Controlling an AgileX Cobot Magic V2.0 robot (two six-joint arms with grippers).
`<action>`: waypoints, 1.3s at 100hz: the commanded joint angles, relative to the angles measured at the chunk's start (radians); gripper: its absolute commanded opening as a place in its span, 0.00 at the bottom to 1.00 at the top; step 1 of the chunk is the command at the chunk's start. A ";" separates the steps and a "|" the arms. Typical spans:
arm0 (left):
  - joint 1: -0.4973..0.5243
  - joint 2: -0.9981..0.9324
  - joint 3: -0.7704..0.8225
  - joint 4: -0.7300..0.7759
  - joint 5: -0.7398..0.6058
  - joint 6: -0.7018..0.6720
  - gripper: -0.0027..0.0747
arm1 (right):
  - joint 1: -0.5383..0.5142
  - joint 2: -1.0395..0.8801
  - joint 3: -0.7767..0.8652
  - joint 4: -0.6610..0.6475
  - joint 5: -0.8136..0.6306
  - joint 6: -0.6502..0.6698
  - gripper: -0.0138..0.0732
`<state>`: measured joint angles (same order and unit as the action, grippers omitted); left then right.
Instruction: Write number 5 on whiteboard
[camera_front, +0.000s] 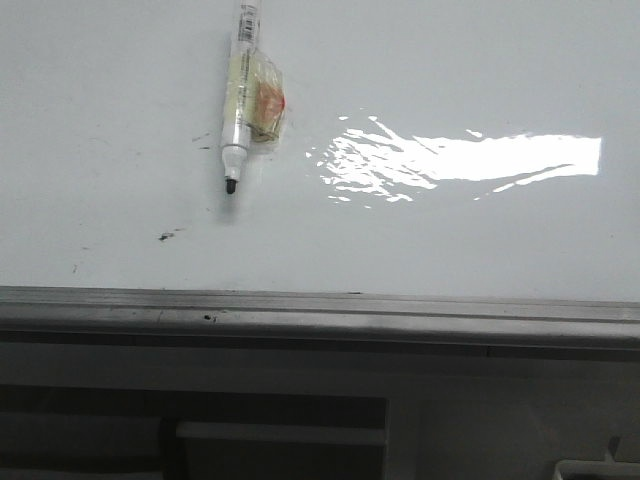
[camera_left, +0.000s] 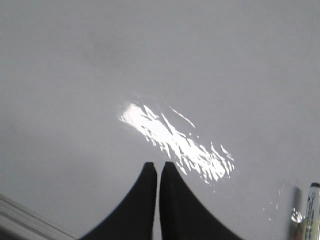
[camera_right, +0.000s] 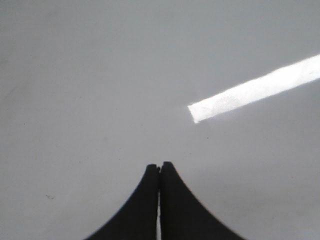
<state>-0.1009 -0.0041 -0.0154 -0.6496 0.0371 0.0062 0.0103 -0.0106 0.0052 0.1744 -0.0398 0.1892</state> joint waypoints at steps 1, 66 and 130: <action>0.004 0.001 -0.077 0.082 0.014 0.034 0.01 | 0.000 -0.006 -0.077 0.000 0.002 0.003 0.11; -0.252 0.713 -0.552 0.079 0.391 0.540 0.54 | 0.001 0.357 -0.485 -0.139 0.407 -0.081 0.57; -0.644 1.227 -0.733 -0.090 -0.001 0.538 0.54 | 0.181 0.376 -0.494 -0.137 0.394 -0.081 0.57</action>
<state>-0.7370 1.2046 -0.6962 -0.7235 0.1006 0.5445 0.1758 0.3491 -0.4524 0.0466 0.4264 0.1219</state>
